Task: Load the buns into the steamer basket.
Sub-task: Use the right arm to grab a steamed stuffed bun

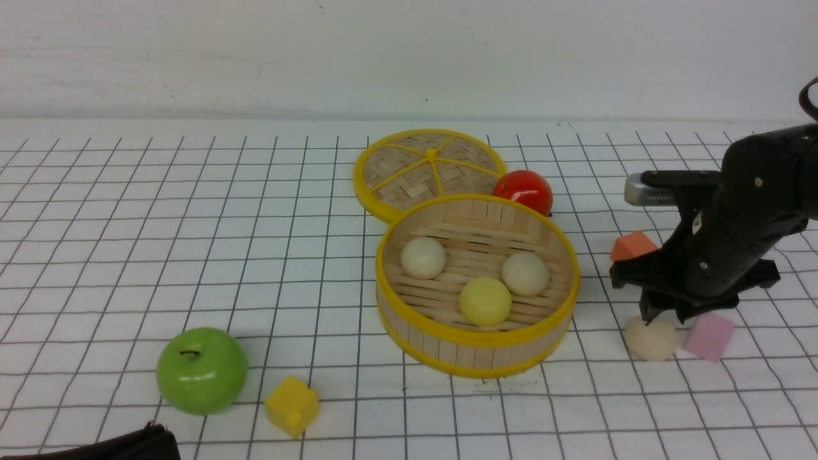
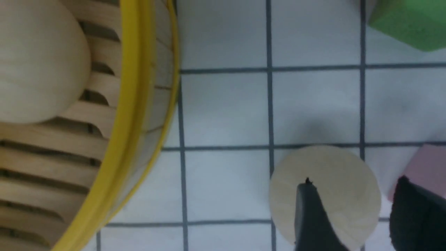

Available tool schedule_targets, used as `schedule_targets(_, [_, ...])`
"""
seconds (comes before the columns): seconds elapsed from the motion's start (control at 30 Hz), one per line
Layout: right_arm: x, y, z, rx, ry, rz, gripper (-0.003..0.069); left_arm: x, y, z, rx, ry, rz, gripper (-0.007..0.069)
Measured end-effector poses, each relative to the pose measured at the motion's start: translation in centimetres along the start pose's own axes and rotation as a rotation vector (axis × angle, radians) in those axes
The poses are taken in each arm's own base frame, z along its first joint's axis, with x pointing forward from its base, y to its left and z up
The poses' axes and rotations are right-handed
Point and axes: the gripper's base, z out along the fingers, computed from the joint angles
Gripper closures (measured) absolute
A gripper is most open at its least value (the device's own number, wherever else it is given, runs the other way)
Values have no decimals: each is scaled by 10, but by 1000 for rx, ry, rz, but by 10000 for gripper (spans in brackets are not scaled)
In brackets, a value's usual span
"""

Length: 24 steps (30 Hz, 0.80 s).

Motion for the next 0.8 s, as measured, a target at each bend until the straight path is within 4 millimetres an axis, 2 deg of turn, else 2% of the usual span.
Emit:
schedule_targets(0.3, [-1, 0, 26, 2, 7, 0, 354, 0, 0, 0, 0, 0, 0, 606])
schedule_targets(0.4, [-1, 0, 27, 2, 7, 0, 403, 0, 0, 0, 0, 0, 0, 605])
schedule_targets(0.5, [-1, 0, 27, 4, 6, -4, 484, 0, 0, 0, 0, 0, 0, 603])
schedule_targets(0.53, [-1, 0, 27, 4, 6, -4, 484, 0, 0, 0, 0, 0, 0, 603])
schedule_targets(0.57, [-1, -1, 27, 9, 6, -11, 534, 0, 0, 0, 0, 0, 0, 603])
schedule_targets(0.63, [-1, -1, 25, 15, 7, -22, 603, 0, 0, 0, 0, 0, 0, 603])
schedule_targets(0.67, [-1, -1, 25, 15, 6, -22, 610, 0, 0, 0, 0, 0, 0, 603])
schedule_targets(0.7, [-1, -1, 19, 15, 1, -31, 641, 0, 0, 0, 0, 0, 0, 603])
schedule_targets(0.8, [-2, 0, -5, -1, -35, -32, 650, 0, 0, 0, 0, 0, 0, 598])
